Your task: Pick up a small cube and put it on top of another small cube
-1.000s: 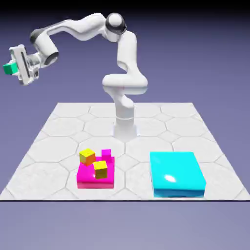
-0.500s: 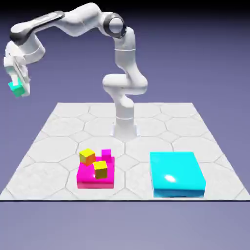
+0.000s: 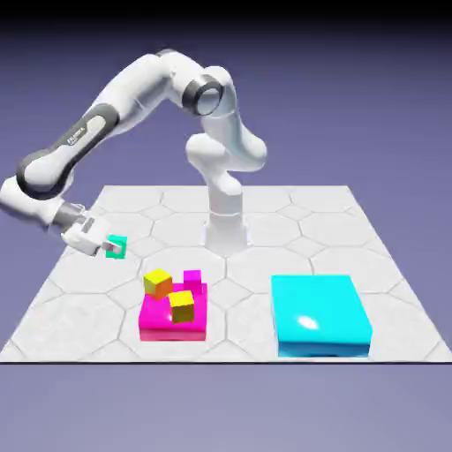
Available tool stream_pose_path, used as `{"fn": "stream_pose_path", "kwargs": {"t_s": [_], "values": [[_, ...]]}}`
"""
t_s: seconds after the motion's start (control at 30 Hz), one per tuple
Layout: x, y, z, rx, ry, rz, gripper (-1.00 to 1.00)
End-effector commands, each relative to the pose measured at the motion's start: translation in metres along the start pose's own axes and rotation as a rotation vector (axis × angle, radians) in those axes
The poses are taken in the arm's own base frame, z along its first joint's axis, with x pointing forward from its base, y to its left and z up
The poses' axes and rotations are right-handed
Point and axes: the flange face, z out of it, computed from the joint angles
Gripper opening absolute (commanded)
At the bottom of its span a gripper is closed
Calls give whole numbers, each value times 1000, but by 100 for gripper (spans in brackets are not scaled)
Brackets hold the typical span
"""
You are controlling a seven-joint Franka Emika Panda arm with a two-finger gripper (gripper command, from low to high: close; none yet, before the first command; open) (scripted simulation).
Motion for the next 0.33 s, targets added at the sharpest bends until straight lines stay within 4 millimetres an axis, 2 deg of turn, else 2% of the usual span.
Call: {"fn": "stream_pose_path", "kwargs": {"t_s": [0.0, 0.03, 0.17, 0.2, 0.23, 0.27, 0.3], "values": [[6, -8, 14, -72, -3, 41, -100], [6, -8, 14, -73, -3, 41, -100], [19, -16, 66, -72, -4, 40, -100], [20, -17, 71, -72, -3, 40, -100], [20, -17, 71, -72, -3, 40, 100], [20, -17, 71, -72, -3, 40, 100], [17, -16, 58, -72, -4, 40, 100]]}}
